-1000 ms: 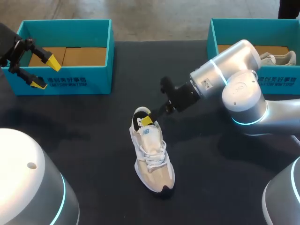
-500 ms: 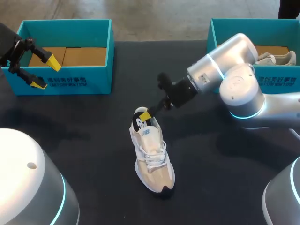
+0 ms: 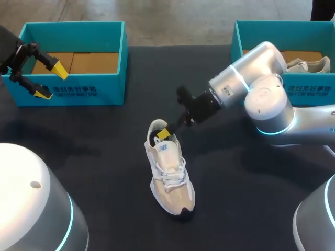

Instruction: Take the shoe out of the shoebox, open the shoe tongue, remove and reinsert the insole, then place the shoe into the shoebox

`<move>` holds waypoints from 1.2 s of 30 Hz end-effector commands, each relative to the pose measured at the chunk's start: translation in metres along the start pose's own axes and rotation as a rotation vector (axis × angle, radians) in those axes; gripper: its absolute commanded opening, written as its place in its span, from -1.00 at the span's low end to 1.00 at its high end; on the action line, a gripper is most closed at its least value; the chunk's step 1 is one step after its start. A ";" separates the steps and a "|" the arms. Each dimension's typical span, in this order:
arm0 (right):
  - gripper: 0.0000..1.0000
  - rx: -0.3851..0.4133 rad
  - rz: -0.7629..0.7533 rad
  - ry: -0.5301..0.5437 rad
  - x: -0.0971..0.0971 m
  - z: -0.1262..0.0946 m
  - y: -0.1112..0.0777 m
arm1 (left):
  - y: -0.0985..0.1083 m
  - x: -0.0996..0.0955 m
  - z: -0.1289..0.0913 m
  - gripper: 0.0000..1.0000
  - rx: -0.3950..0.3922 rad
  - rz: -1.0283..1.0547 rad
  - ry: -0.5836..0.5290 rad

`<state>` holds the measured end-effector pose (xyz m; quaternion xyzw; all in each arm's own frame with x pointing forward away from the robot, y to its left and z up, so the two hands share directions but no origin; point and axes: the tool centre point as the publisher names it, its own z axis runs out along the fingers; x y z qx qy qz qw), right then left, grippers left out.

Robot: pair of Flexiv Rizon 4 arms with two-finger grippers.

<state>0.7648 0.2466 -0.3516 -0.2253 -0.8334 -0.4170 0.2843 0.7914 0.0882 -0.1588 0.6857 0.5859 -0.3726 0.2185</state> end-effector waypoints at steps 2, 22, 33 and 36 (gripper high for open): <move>-1.00 -0.003 0.015 -0.004 0.000 0.005 -0.006 | -0.001 0.000 0.000 1.00 -0.001 0.000 0.002; 0.44 -0.028 -0.007 -0.062 0.013 -0.002 0.004 | -0.001 0.000 0.000 1.00 -0.001 0.000 0.002; 0.51 -0.039 -0.038 -0.089 0.022 -0.005 0.011 | -0.001 0.000 0.000 1.00 -0.001 0.000 0.002; 0.43 -0.048 -0.046 -0.101 0.025 -0.006 0.012 | -0.001 0.000 0.000 1.00 -0.001 0.000 0.002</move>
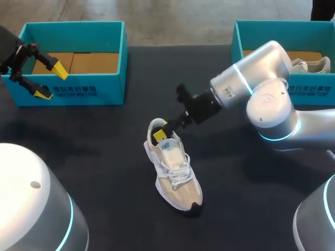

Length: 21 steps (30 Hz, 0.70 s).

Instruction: Take the shoe out of the shoebox, open the shoe tongue, remove and reinsert the insole, then place the shoe into the shoebox

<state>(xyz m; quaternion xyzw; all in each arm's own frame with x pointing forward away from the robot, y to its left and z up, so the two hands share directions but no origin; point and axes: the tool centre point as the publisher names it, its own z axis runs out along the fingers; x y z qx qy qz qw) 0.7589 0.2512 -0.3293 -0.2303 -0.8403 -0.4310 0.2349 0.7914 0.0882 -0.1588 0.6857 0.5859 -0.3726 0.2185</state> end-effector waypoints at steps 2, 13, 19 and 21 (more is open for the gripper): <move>0.47 -0.017 -0.007 -0.033 0.007 -0.003 0.002 | -0.001 0.000 0.000 1.00 -0.001 0.001 0.002; 0.43 -0.046 -0.038 -0.062 0.012 -0.009 0.010 | -0.001 0.000 0.000 1.00 -0.001 0.001 0.002; 0.36 -0.046 -0.051 -0.068 0.012 -0.009 0.013 | -0.001 0.000 0.000 1.00 -0.001 0.001 0.002; 0.35 -0.050 -0.057 -0.072 0.012 -0.011 0.014 | -0.001 0.000 0.000 1.00 -0.001 0.001 0.002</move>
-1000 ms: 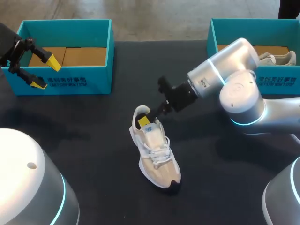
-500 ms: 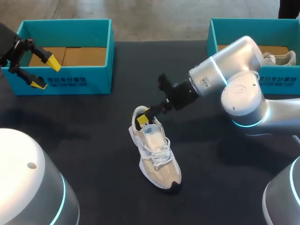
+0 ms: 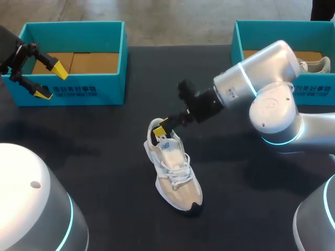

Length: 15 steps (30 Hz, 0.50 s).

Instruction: Take the shoe out of the shoebox, open the shoe tongue, remove and reinsert the insole, then place the shoe into the shoebox

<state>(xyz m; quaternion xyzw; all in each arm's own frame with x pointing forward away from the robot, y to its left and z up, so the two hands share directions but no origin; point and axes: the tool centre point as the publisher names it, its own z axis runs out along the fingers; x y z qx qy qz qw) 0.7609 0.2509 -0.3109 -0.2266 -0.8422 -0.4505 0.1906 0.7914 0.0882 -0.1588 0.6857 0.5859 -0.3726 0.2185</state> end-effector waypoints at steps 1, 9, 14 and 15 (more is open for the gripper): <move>0.35 -0.002 -0.005 -0.014 0.003 -0.001 0.003 | -0.001 0.000 0.000 1.00 -0.001 0.000 0.002; 0.42 -0.025 -0.023 -0.053 0.004 -0.010 0.010 | -0.001 0.000 0.000 1.00 -0.001 0.000 0.002; 0.43 -0.032 -0.013 -0.083 0.007 -0.014 0.009 | -0.001 0.000 0.000 1.00 -0.001 0.000 0.002; 0.43 -0.028 -0.004 -0.096 0.009 -0.014 0.008 | -0.001 0.000 0.000 1.00 -0.001 0.000 0.002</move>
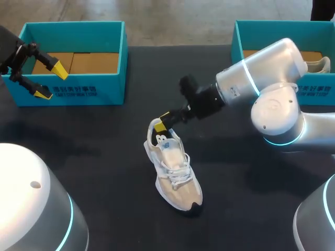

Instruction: Take the shoe out of the shoebox, open the shoe tongue, remove and reinsert the insole, then place the shoe into the shoebox

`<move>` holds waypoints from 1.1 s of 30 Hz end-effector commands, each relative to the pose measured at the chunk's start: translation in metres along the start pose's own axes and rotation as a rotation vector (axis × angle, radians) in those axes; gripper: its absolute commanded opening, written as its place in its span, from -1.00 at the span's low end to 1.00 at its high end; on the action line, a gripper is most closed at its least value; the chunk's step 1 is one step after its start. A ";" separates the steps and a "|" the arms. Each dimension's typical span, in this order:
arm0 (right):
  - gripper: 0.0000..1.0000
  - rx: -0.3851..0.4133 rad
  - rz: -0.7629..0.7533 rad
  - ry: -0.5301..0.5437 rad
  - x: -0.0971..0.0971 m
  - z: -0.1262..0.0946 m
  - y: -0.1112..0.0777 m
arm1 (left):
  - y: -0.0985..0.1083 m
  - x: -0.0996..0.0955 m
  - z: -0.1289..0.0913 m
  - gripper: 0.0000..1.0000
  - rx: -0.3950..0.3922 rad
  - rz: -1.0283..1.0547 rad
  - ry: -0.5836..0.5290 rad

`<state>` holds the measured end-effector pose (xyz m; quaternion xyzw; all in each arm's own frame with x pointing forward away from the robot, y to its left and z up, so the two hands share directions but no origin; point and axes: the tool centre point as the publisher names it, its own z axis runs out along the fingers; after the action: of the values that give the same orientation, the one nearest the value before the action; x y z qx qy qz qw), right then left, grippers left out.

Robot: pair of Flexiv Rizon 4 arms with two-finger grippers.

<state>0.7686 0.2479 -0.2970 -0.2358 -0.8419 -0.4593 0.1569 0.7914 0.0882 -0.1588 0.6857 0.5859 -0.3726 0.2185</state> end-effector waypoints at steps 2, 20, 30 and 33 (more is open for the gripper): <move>0.42 0.018 0.030 -0.065 0.011 -0.005 -0.006 | -0.001 0.000 0.000 1.00 -0.001 0.000 0.002; 0.11 0.119 0.202 -0.423 0.042 -0.025 -0.016 | -0.001 0.000 0.000 1.00 -0.001 0.000 0.002; 0.07 0.175 0.259 -0.603 0.055 -0.030 -0.009 | -0.001 0.000 0.000 1.00 -0.001 0.000 0.002; 0.16 0.177 0.272 -0.664 0.057 -0.033 -0.007 | -0.001 0.000 0.000 1.00 -0.001 0.000 0.002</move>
<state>0.7214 0.2299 -0.2638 -0.4200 -0.8425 -0.3268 0.0838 0.7914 0.0882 -0.1588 0.6857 0.5859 -0.3726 0.2185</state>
